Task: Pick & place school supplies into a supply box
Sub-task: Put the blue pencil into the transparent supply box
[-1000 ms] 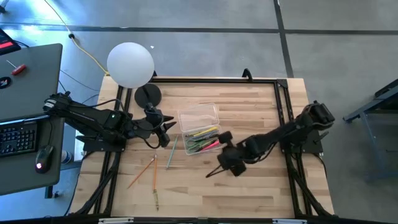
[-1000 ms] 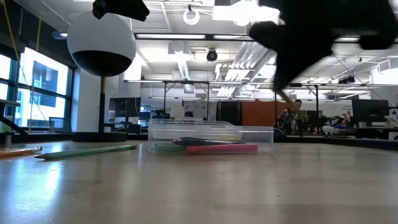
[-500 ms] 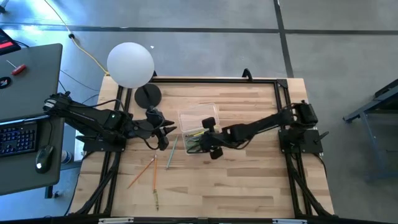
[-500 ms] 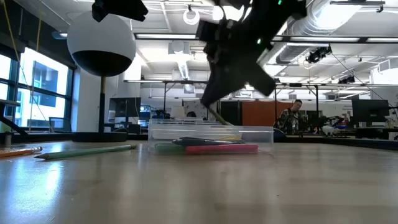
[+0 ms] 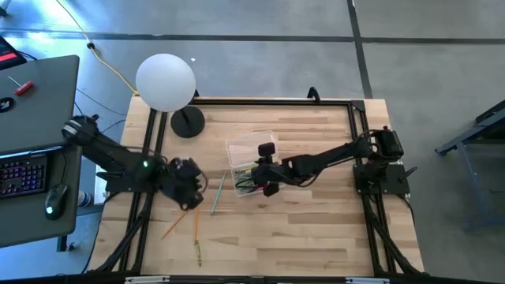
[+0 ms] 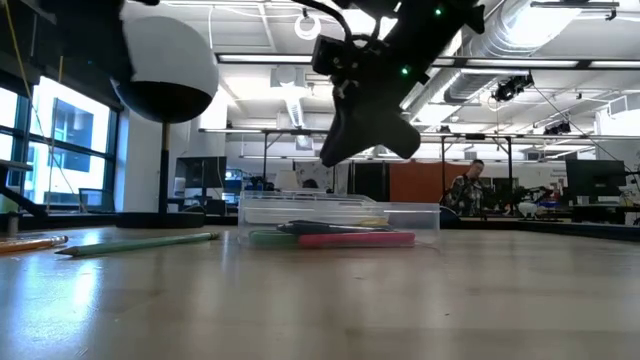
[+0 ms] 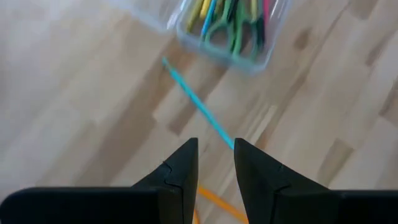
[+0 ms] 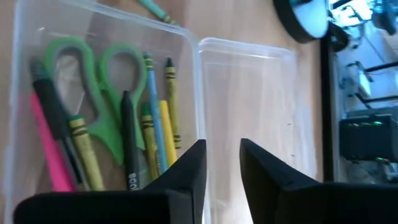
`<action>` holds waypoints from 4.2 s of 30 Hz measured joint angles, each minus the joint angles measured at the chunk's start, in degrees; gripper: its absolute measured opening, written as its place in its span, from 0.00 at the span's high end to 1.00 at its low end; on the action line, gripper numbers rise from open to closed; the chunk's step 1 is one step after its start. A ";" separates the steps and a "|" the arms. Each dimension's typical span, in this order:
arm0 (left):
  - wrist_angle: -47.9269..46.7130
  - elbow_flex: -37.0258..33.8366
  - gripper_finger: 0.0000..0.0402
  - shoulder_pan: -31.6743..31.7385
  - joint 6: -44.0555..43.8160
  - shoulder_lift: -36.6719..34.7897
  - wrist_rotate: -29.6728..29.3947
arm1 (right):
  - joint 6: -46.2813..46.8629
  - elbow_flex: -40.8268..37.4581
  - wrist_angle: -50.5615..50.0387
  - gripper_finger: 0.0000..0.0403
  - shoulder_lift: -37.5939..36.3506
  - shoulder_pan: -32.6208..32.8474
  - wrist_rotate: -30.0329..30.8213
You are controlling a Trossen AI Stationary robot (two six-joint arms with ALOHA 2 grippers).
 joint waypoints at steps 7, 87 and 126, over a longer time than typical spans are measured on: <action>0.57 -2.23 0.66 -7.75 -18.03 10.76 -3.17 | 3.74 0.00 0.51 0.80 0.00 0.54 2.43; 18.31 7.43 0.82 2.95 -4.11 29.59 -15.34 | 18.20 0.02 -4.62 0.80 -0.07 15.86 13.88; 58.07 -24.51 0.68 0.69 -17.76 33.13 -25.02 | 18.98 0.02 -2.54 0.80 -0.07 15.39 13.46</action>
